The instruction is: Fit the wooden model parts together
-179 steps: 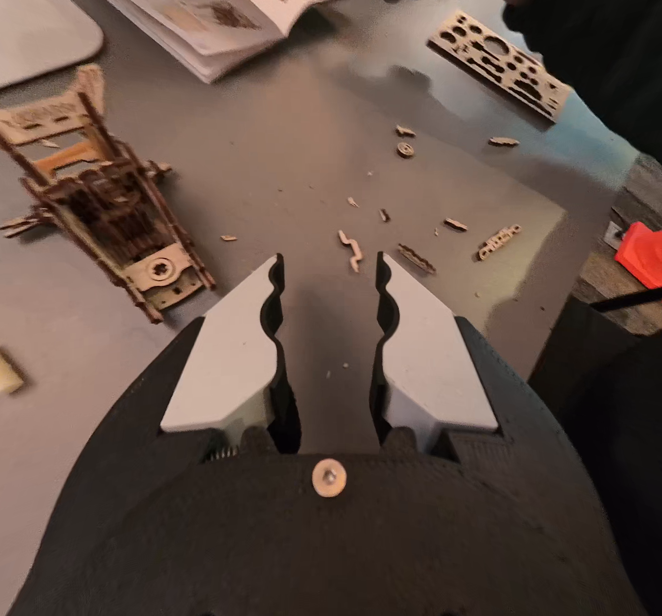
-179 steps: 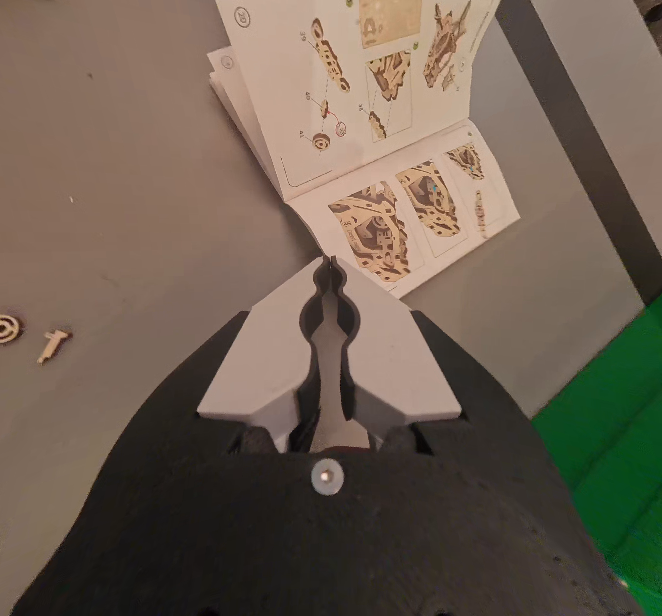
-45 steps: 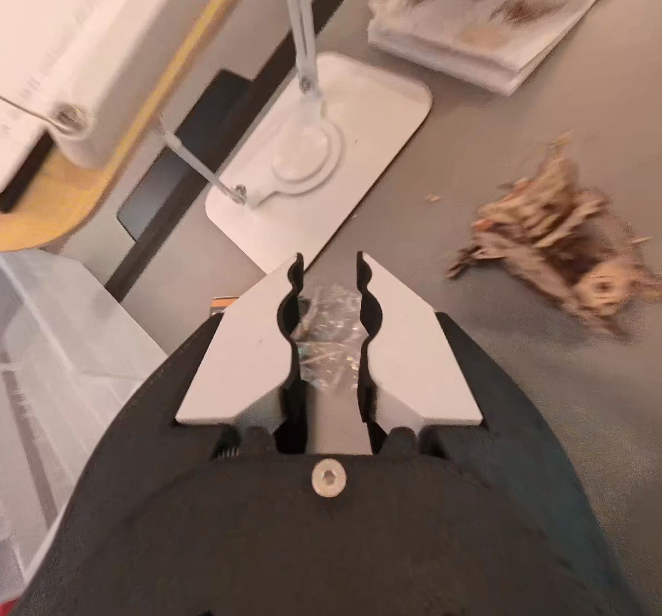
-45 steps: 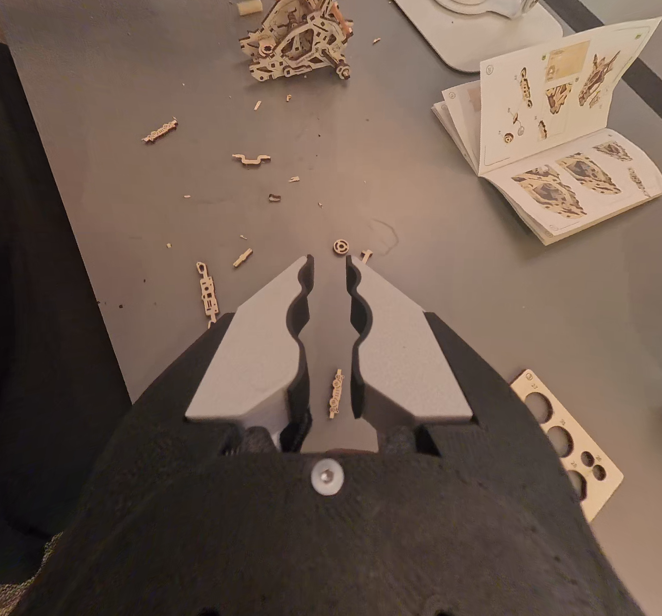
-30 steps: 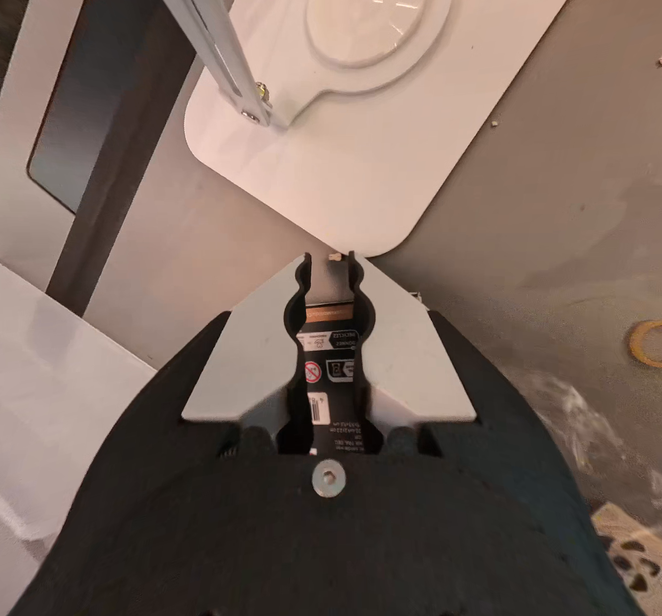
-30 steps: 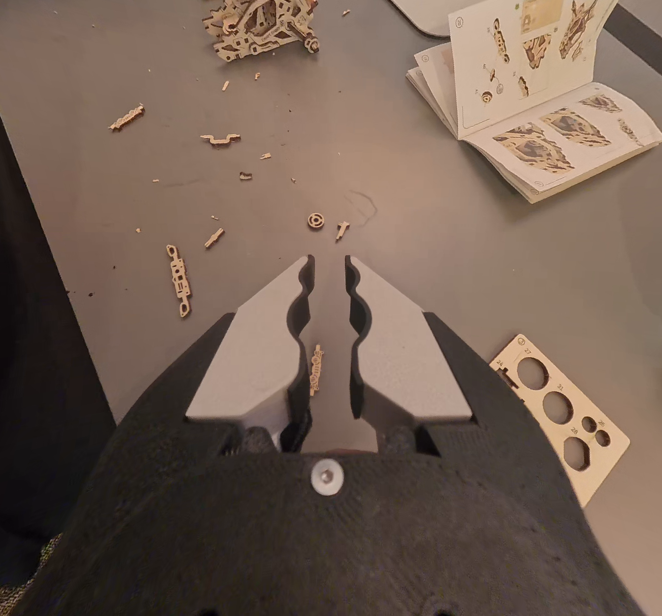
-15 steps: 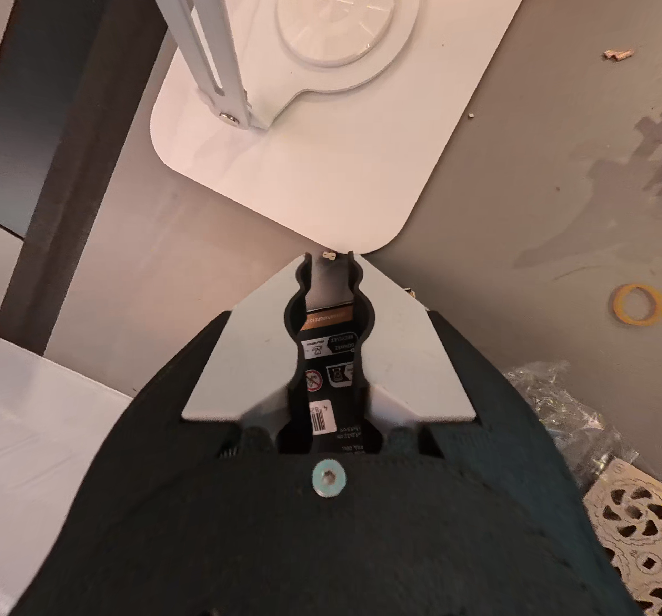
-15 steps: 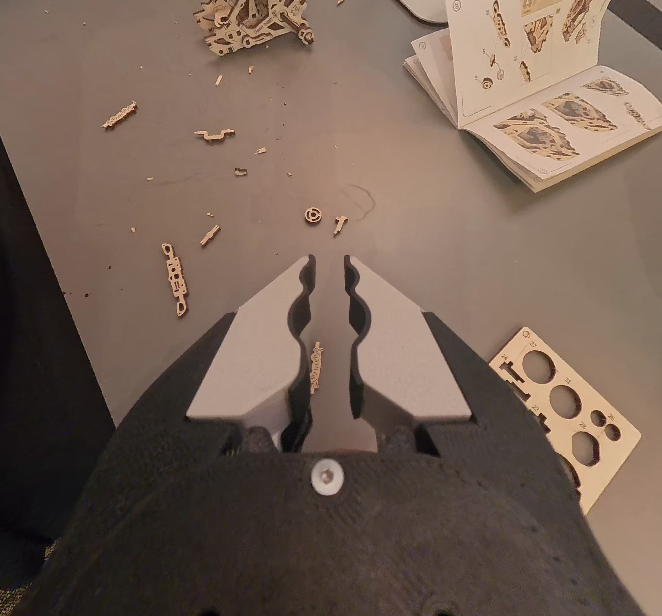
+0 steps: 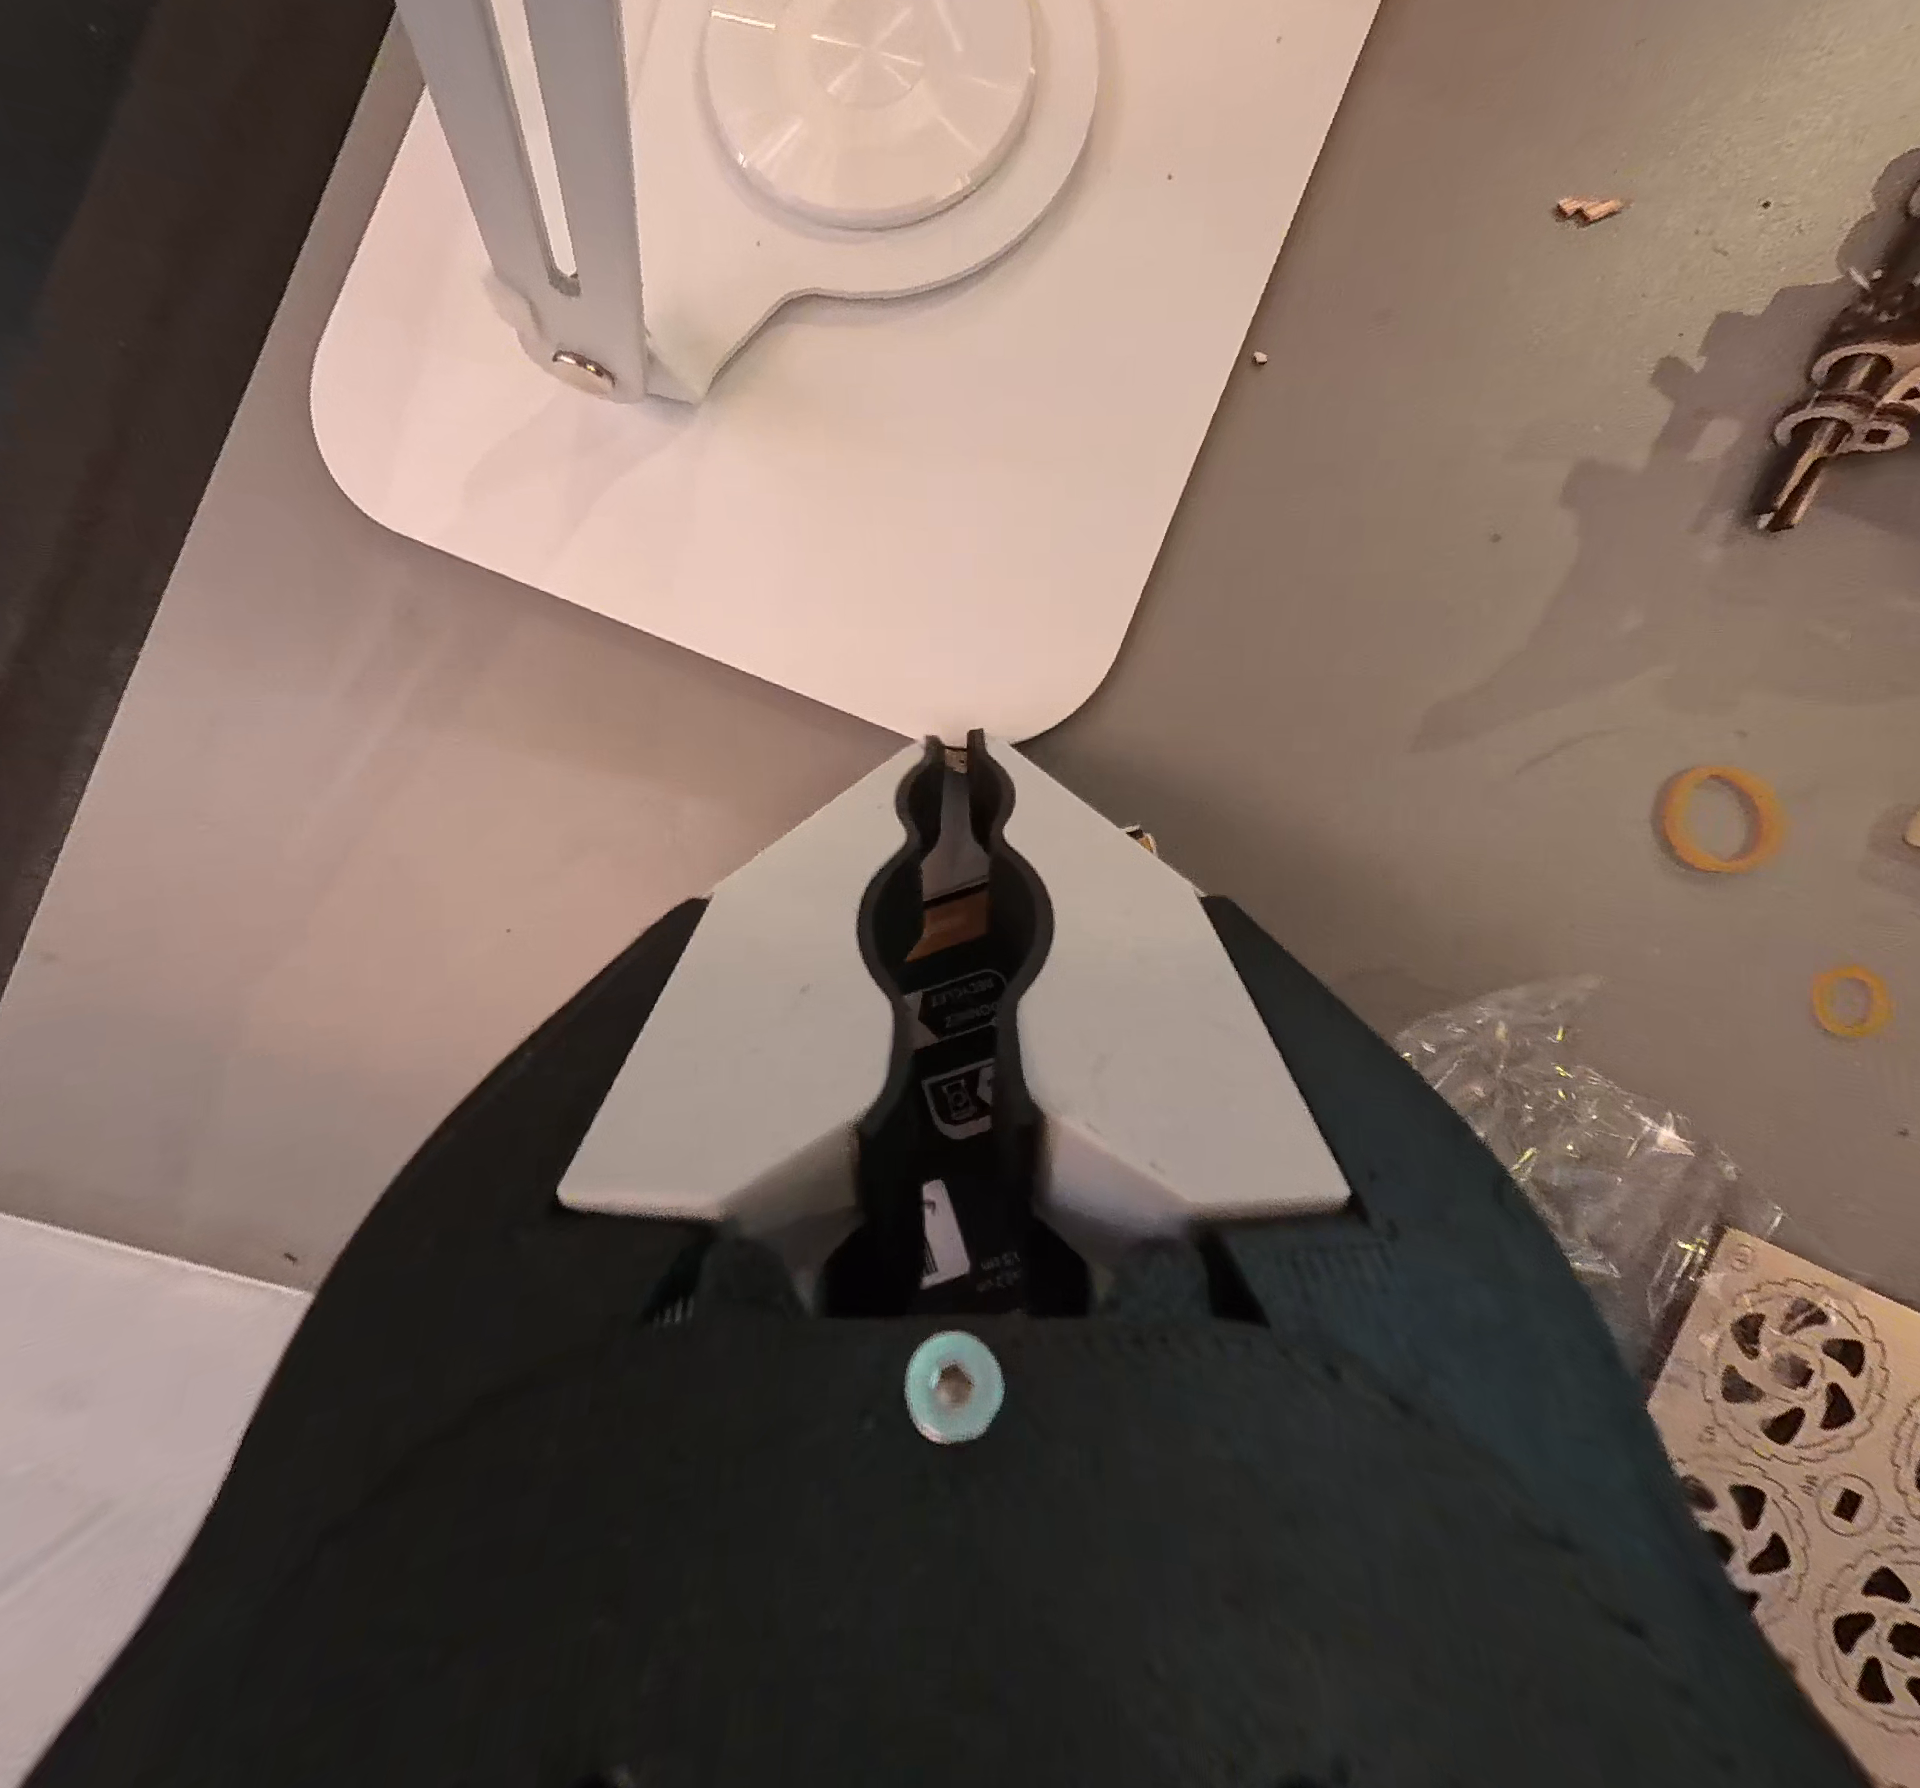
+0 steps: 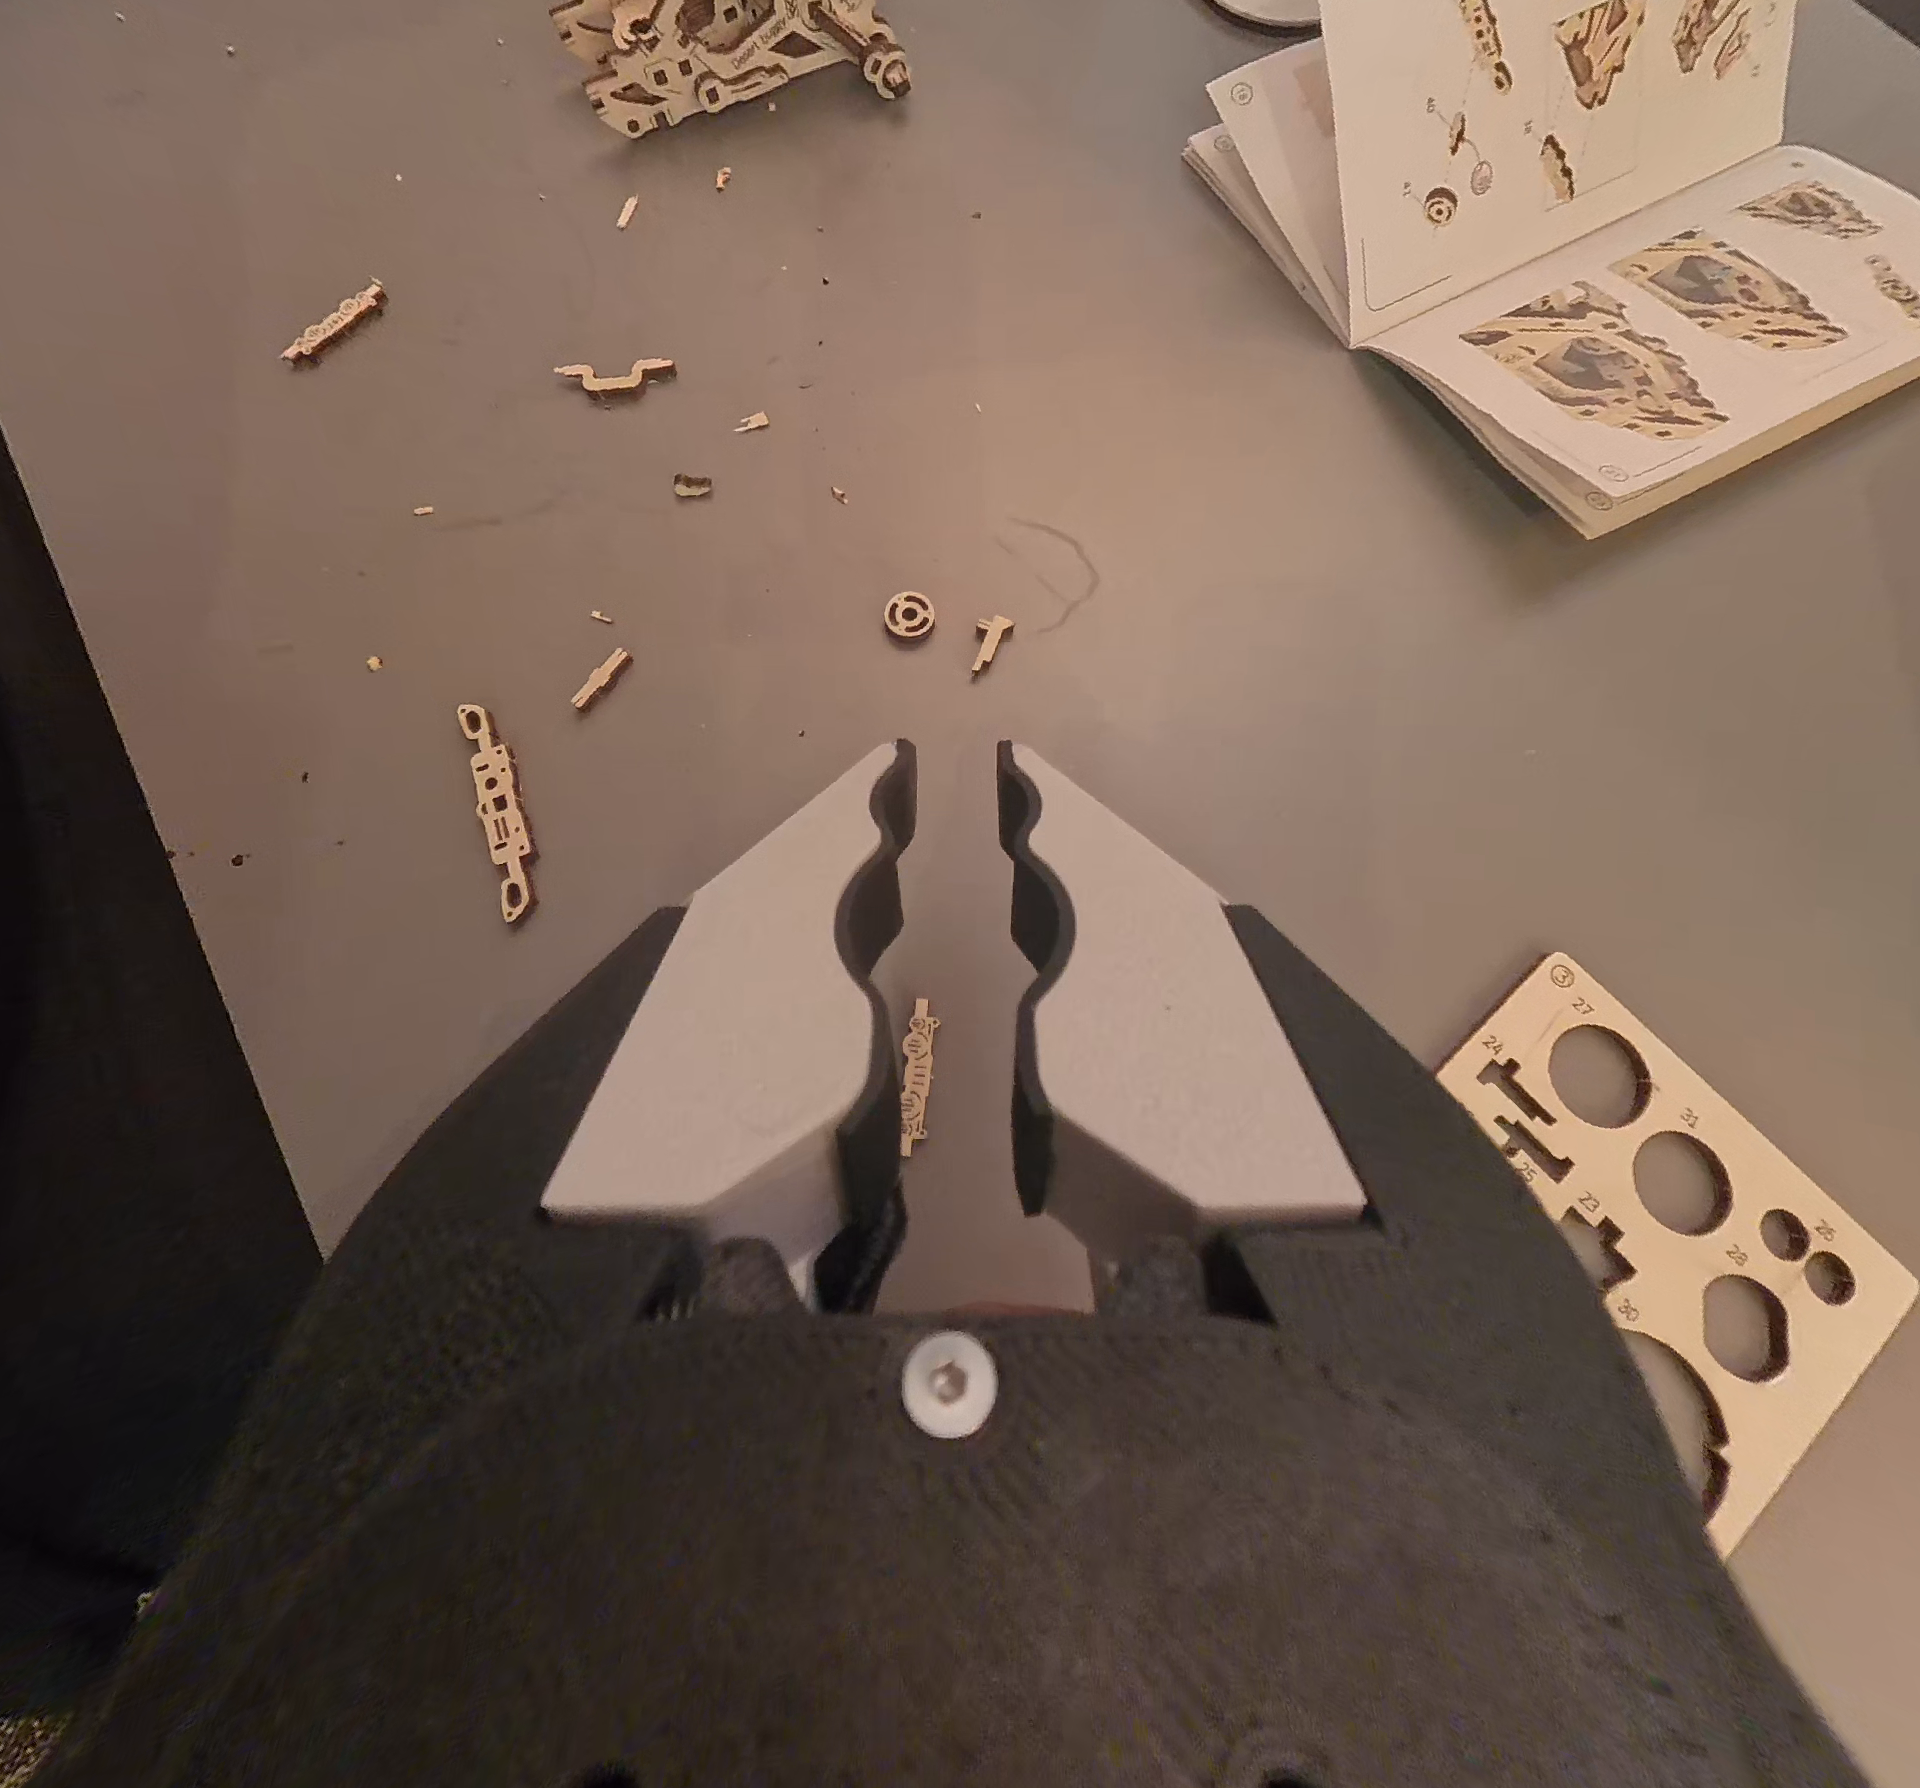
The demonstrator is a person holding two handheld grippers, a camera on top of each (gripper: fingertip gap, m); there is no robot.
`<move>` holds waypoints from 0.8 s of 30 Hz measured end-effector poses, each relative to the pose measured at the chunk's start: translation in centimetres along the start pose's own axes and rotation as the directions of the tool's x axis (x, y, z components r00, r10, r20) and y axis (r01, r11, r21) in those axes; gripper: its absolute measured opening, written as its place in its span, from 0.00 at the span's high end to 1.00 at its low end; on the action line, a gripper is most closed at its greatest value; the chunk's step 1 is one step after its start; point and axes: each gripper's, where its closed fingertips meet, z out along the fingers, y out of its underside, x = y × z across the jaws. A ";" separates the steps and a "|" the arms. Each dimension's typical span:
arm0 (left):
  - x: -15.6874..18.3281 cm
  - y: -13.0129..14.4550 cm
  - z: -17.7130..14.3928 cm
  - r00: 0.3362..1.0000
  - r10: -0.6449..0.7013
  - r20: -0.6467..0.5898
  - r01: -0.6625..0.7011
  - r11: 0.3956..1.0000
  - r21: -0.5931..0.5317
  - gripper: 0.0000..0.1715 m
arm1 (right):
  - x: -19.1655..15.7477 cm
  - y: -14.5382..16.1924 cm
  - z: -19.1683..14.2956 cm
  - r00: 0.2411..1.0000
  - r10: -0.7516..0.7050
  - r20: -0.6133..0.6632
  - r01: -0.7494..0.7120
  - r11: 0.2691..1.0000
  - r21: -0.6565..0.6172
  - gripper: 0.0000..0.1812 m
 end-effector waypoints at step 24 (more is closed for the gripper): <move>0.5 0.0 0.1 0.999 -0.038 -0.007 0.038 0.999 0.013 0.89 | 0.6 0.3 0.0 1.000 0.012 -0.009 -0.012 1.000 0.005 0.93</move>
